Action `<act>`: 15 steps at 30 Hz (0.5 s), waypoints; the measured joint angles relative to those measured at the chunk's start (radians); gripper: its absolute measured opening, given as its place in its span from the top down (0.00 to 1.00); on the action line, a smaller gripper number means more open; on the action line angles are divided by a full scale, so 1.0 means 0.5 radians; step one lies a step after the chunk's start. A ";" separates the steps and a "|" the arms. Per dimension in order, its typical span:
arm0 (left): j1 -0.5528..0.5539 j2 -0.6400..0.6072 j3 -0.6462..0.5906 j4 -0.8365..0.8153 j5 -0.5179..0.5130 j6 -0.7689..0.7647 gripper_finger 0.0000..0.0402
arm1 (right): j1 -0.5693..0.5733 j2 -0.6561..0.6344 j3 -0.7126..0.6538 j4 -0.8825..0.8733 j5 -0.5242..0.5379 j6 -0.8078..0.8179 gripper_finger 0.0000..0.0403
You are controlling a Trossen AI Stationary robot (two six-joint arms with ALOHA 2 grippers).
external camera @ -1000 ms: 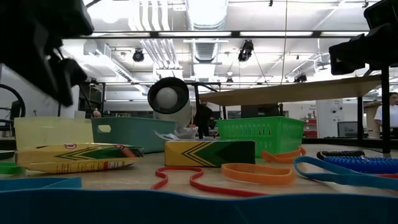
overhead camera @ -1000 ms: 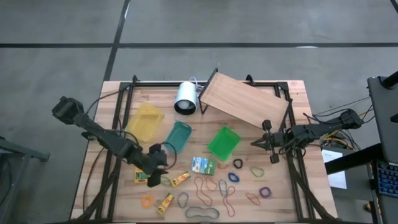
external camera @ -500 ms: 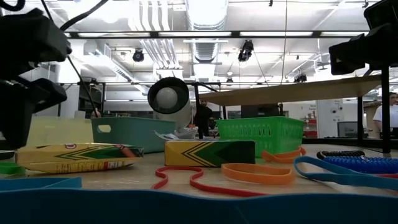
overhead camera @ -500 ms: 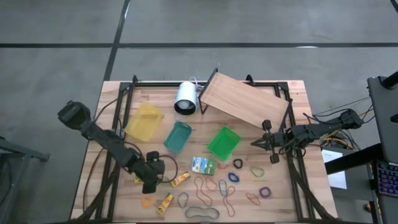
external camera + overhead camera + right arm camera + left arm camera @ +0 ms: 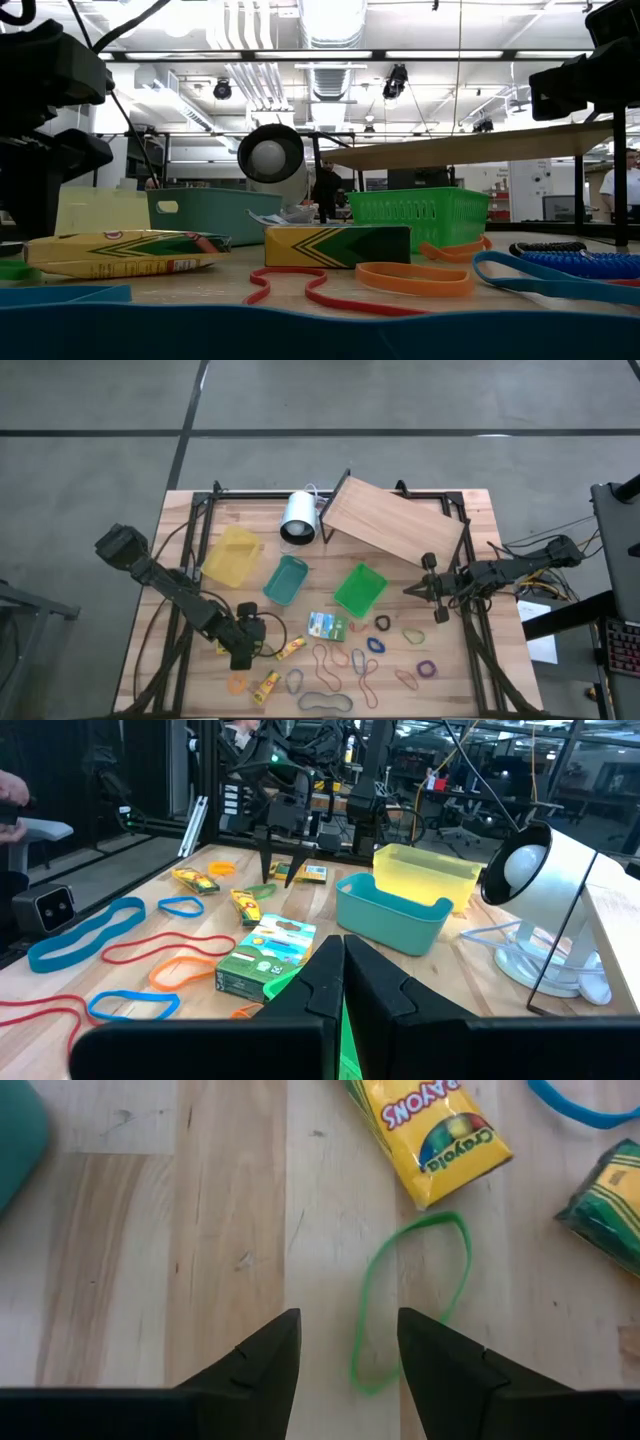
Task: Pick & Place Office Desk Supplies
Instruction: Put the left green rubber band into the green bin
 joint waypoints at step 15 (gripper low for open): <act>-0.004 0.179 0.007 0.066 -0.081 0.011 0.61 | 0.000 0.000 0.000 0.000 0.000 0.000 0.98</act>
